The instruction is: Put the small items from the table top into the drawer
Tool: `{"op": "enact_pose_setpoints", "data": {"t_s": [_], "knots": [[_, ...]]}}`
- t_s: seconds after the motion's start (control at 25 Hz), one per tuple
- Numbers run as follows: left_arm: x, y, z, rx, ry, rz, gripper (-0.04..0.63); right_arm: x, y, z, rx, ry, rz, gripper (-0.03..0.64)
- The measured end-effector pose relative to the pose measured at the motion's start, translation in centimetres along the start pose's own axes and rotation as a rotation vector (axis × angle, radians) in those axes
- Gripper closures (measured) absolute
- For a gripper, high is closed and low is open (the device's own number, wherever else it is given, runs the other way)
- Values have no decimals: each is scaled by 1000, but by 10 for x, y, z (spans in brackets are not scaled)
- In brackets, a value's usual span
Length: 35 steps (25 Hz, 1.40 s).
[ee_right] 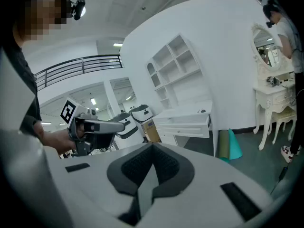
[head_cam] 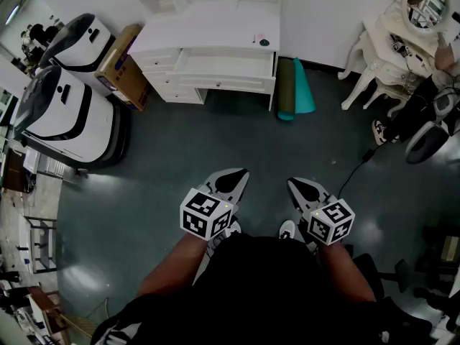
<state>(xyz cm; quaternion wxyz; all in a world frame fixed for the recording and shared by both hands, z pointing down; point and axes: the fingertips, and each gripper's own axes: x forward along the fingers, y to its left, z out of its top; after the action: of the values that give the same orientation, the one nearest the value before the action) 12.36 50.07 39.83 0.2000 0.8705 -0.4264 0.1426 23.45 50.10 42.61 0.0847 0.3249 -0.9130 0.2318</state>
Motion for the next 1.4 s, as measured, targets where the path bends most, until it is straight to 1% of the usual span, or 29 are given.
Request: {"op": "enact_pose_setpoints", "data": {"t_s": [0.52, 0.76, 0.96, 1.16, 1.4], "knots": [[-2, -1, 1, 5, -3, 6, 584, 2, 2, 1, -9, 7, 10, 592], [-4, -1, -4, 5, 4, 4, 584, 3, 7, 4, 16, -9, 23, 591], [-6, 3, -8, -2, 17, 6, 584, 6, 5, 5, 11, -7, -6, 589], [-10, 5, -11, -6, 17, 6, 584, 8, 11, 5, -5, -13, -2, 589], [-19, 16, -15, 1, 22, 2, 586, 17, 20, 0, 3, -15, -11, 589]]}}
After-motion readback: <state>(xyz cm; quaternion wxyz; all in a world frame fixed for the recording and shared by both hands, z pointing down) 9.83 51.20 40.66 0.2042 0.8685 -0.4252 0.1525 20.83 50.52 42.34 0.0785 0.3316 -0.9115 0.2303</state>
